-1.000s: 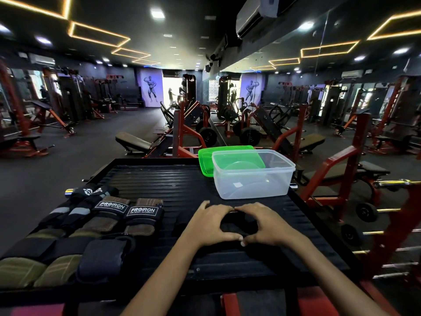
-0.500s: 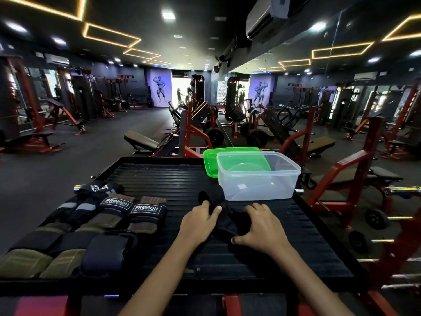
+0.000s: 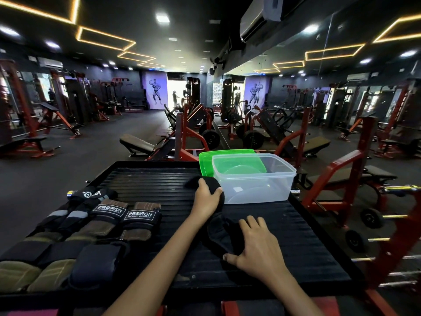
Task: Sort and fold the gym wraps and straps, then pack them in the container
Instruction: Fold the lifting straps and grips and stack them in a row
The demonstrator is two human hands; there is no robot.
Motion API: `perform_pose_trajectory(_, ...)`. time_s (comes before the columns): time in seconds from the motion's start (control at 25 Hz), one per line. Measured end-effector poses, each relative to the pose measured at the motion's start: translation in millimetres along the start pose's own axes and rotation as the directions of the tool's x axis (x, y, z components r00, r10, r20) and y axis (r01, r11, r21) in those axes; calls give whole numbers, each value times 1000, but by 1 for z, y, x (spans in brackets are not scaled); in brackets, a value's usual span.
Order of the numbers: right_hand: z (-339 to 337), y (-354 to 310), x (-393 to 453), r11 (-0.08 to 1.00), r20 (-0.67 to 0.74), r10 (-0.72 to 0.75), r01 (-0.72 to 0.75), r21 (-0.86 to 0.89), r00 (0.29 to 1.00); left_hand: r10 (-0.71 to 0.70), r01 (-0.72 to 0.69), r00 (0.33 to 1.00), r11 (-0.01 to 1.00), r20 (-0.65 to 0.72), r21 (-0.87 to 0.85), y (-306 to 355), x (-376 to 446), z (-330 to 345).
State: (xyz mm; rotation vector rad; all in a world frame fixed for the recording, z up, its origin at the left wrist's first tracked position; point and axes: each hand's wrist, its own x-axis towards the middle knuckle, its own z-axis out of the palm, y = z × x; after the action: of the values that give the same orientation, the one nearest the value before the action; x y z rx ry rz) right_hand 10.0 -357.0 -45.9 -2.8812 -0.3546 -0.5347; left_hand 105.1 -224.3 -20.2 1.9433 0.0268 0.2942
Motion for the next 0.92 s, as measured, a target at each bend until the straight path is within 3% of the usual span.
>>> perform_pose_trajectory(0.08,2,3,0,1000,17,-21,20,20,1000,159,-175,974,981,163,87,5,-4,11)
perform_pose_trajectory(0.16,4,14,0,981,76,-24,9,194,997,279,-387,874,894,397,224,-3,-11,20)
perform_pose_trajectory(0.24,0,31,-8,853,87,117,-145,502,989,336,-546,785,772,521,325,-15,-12,19)
perform_pose_trajectory(0.32,-2,50,-19,698,160,281,-316,643,946,390,-614,744,720,542,324,-26,-11,15)
perform_pose_trajectory(0.44,1,56,-22,503,298,328,-433,748,896,435,-622,732,741,524,253,-36,-13,10)
perform_pose_trajectory(0.6,6,53,-17,221,341,430,-464,858,836,407,-548,751,824,520,146,-38,-18,6)
perform_pose_trajectory(0.76,-5,59,-18,-91,465,324,-462,882,824,426,-524,770,847,475,89,-30,-22,7)
perform_pose_trajectory(0.84,-5,59,-16,-143,495,318,-475,868,809,389,-523,773,838,502,156,-21,-21,9)
perform_pose_trajectory(0.92,-3,56,-12,-151,509,360,-490,859,782,266,-525,777,774,571,353,-2,-19,11)
